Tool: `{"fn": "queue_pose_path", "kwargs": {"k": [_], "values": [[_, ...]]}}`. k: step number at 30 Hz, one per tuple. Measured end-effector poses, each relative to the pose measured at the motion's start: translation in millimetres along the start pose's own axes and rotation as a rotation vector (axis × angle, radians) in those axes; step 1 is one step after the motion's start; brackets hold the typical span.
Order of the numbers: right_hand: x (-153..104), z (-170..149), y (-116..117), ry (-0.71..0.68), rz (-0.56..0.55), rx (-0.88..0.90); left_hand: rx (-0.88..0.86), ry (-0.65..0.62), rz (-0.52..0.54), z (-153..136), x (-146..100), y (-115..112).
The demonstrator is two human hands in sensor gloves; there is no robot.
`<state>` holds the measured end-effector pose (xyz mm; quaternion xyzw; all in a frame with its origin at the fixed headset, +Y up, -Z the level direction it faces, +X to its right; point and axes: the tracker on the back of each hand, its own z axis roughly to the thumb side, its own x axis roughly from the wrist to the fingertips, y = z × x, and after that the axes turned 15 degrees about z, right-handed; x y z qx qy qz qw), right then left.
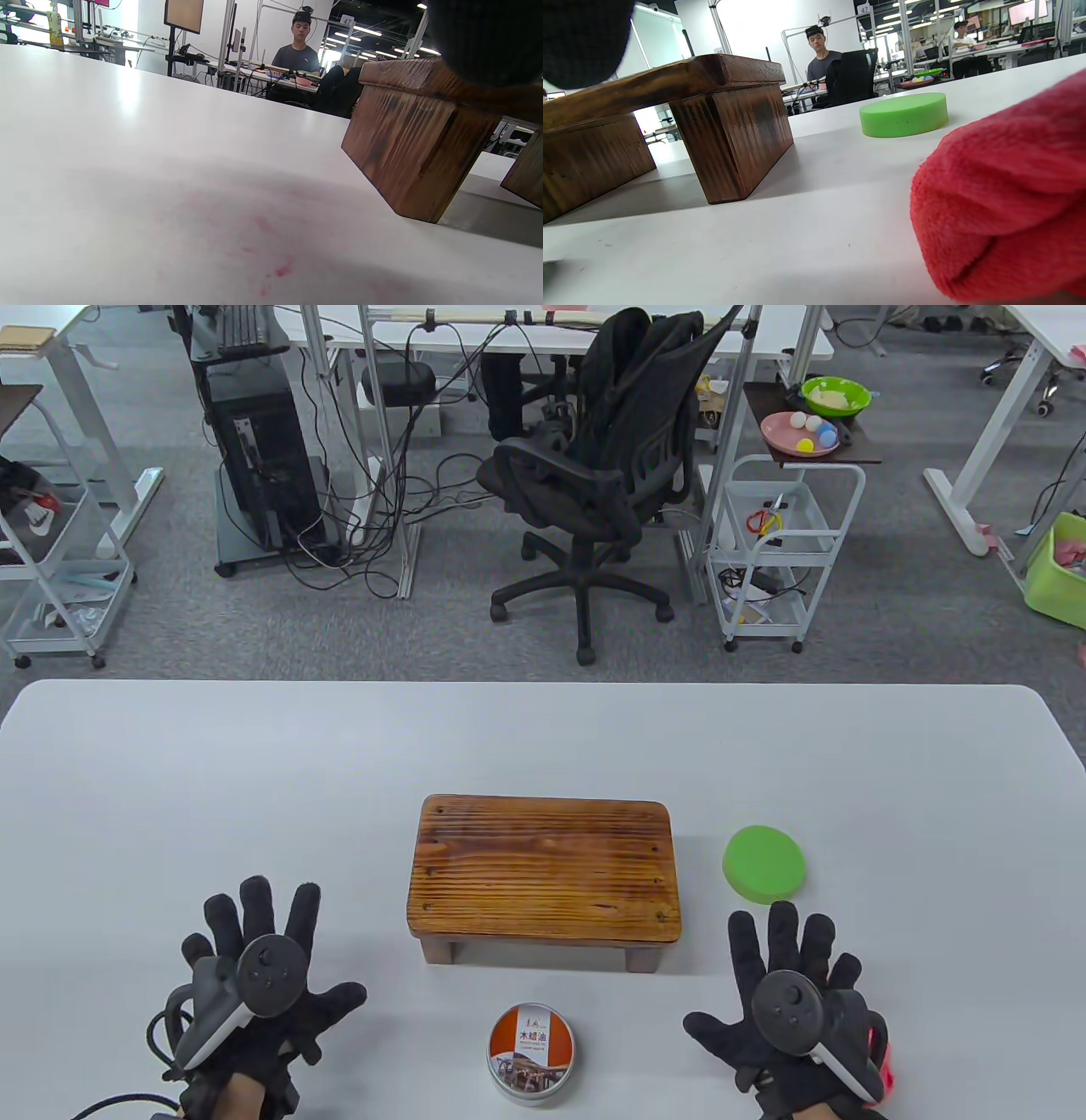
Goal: Dip and apply wood wax on stool
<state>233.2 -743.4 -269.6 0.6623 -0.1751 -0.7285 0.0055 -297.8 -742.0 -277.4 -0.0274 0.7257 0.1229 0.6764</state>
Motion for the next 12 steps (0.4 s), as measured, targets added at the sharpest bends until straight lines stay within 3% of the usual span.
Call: {"fn": "queue_pose_path", "kwargs": {"k": [12], "values": [[1.5, -3.9, 2.0, 0.0, 0.016, 0.02, 0.03, 0.006, 0.028, 0.8, -1.4, 2.8]]}}
